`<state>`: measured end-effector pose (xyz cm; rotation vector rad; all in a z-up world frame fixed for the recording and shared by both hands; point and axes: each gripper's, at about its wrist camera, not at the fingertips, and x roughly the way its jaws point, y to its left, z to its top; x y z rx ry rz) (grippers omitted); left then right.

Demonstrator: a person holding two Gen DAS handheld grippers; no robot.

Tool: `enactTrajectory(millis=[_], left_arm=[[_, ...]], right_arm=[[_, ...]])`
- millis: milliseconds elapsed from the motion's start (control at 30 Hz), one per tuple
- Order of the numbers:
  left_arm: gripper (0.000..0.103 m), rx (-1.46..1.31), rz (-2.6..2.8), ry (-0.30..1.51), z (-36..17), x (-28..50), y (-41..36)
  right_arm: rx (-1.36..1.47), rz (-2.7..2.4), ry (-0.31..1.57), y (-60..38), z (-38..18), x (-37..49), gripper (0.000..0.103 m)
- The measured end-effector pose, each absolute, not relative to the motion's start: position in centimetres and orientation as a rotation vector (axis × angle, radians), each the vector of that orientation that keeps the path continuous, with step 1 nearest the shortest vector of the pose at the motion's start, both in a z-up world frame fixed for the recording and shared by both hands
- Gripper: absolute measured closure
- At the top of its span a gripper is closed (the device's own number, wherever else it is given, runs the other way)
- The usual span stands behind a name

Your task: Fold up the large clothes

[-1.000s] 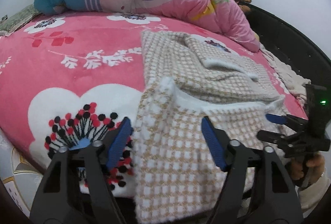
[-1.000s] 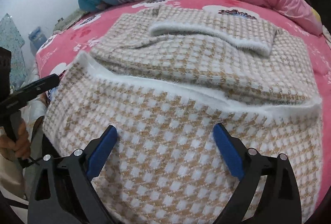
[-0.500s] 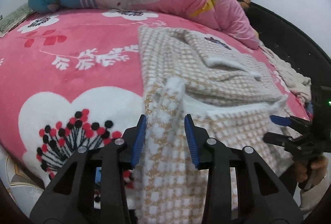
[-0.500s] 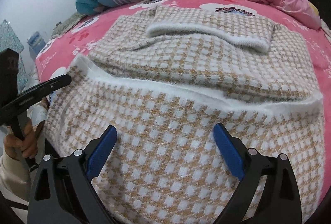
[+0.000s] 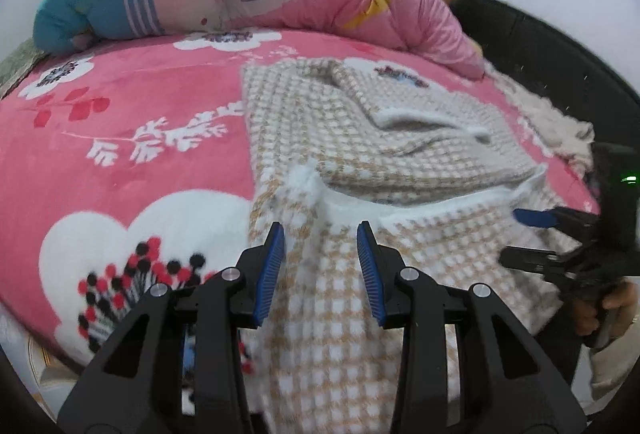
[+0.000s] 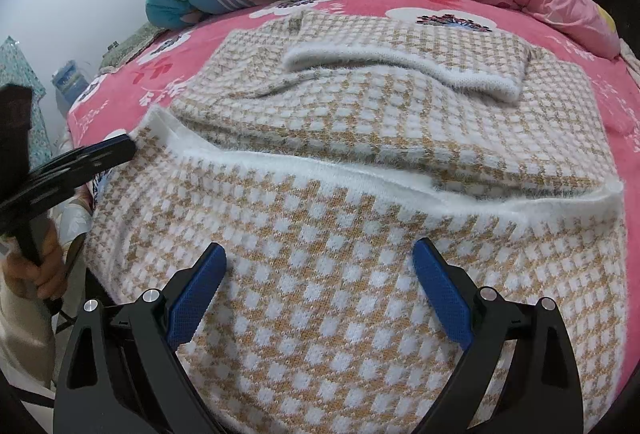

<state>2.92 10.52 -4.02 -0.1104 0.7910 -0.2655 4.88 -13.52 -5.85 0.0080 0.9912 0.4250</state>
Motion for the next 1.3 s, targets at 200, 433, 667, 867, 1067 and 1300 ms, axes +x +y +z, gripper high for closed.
enactTrajectory(millis=[200, 433, 667, 867, 1067, 1300], left_arm=[[0.067, -0.171, -0.262, 0.796, -4.5, 5.3, 11.3], [0.064, -0.247, -0.32, 0.865, -5.2, 6.4, 12.2], [0.063, -0.305, -0.454, 0.931, -5.7, 4.4, 13.0], [0.062, -0.316, -0.408, 0.964, -6.6, 6.4, 12.5], [0.06, -0.358, -0.48, 0.926, -5.7, 6.3, 12.0], [0.068, -0.284, -0.429, 0.968, -6.4, 5.0, 12.3]], right_arm=[[0.008, 0.422, 0.99, -13.6, -5.8, 4.9, 0.011], [0.007, 0.422, 0.989, -13.6, -5.8, 4.9, 0.011], [0.006, 0.418, 0.985, -13.4, -5.8, 4.8, 0.011], [0.006, 0.417, 0.984, -13.5, -5.9, 4.8, 0.011], [0.008, 0.425, 0.984, -13.7, -5.8, 4.8, 0.011], [0.015, 0.428, 0.975, -13.7, -5.9, 4.6, 0.011]])
